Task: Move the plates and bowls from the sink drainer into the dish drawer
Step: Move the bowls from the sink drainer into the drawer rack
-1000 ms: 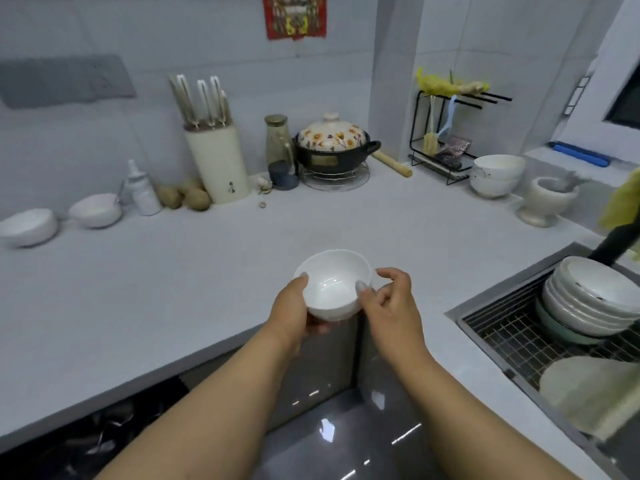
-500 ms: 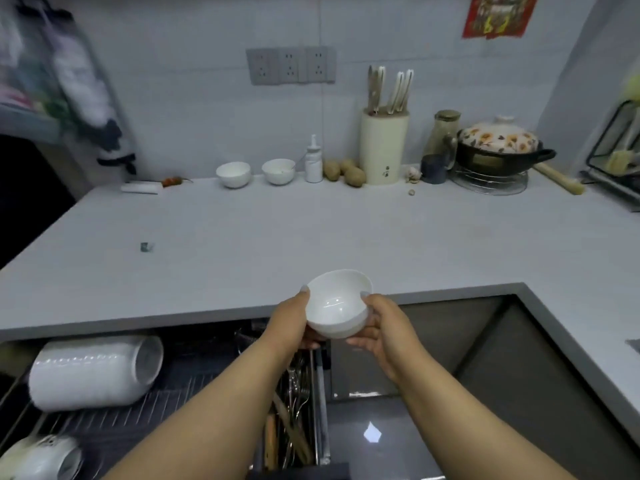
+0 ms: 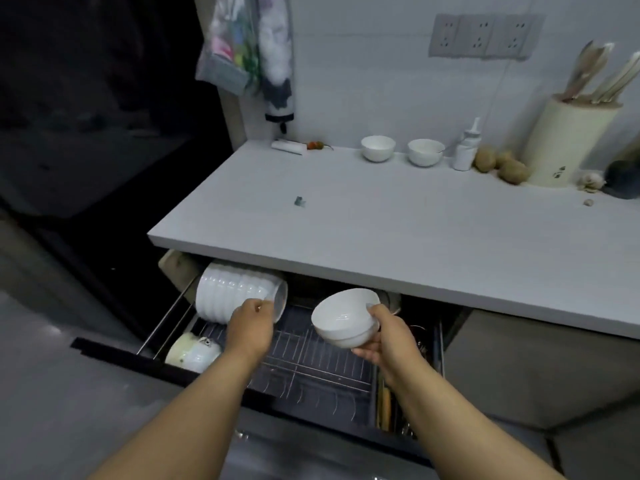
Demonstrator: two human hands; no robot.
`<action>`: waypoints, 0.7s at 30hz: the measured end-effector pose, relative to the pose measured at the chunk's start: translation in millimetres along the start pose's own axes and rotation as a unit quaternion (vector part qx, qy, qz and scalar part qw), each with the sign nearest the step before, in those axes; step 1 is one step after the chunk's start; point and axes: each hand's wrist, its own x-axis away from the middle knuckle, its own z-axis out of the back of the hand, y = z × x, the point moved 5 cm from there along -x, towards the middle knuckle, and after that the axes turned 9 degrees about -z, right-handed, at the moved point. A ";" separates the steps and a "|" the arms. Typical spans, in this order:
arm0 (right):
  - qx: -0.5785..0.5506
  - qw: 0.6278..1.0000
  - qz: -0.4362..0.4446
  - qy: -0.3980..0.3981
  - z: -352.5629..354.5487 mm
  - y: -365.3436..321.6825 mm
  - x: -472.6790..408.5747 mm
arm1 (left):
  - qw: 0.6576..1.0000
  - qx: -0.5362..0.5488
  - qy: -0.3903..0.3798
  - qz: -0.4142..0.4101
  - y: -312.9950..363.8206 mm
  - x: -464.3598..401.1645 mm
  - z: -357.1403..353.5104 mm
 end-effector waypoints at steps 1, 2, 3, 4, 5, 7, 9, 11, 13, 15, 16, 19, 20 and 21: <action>0.012 1.000 -0.006 -0.006 -13.6 6.4 -4.1 | 1.000 -0.017 0.008 0.009 -15.0 -2.0 12.8; 0.020 1.000 -0.011 -0.007 -20.9 10.8 -7.5 | 0.999 -0.038 0.010 0.013 -25.4 -3.1 20.4; 0.033 0.999 -0.018 -0.010 -33.6 17.0 -11.3 | 0.998 -0.058 0.014 0.023 -40.2 -4.3 31.0; 0.045 0.999 -0.026 -0.011 -44.7 22.9 -14.7 | 0.997 -0.075 0.018 0.028 -52.8 -5.1 40.2; 0.056 0.998 -0.033 -0.011 -53.2 27.5 -17.1 | 0.995 -0.090 0.020 0.027 -61.4 -5.2 47.0; 0.083 0.995 -0.049 -0.012 -75.0 38.8 -26.6 | 0.992 -0.117 0.031 0.037 -83.5 -6.0 62.6; 0.107 0.992 -0.063 -0.014 -93.5 48.1 -36.8 | 0.988 -0.138 0.039 0.056 -104.7 -6.9 74.0; 0.133 0.988 -0.076 -0.016 -110.5 57.6 -49.5 | 0.987 -0.139 0.044 0.072 -121.3 -7.8 83.5; 0.152 0.984 -0.087 -0.015 -125.7 66.7 -64.2 | 0.986 -0.138 0.042 0.079 -131.4 -8.6 90.8; 0.172 0.980 -0.099 -0.012 -140.5 76.3 -82.3 | 0.986 -0.138 0.040 0.082 -138.7 -11.8 97.8; 0.188 0.976 -0.109 -0.007 -147.7 82.1 -92.0 | 0.986 -0.139 0.037 0.082 -141.9 -15.2 100.7; 0.213 0.969 -0.128 -0.005 -166.6 99.3 -118.3 | 0.987 -0.140 0.020 0.078 -152.5 -30.6 103.3; 0.221 0.966 -0.135 -0.004 -172.6 103.7 -124.9 | 0.987 -0.144 0.016 0.075 -155.1 -37.3 102.5; 0.229 0.963 -0.142 -0.008 -178.5 110.1 -133.8 | 0.986 -0.152 0.011 0.070 -157.4 -44.5 100.6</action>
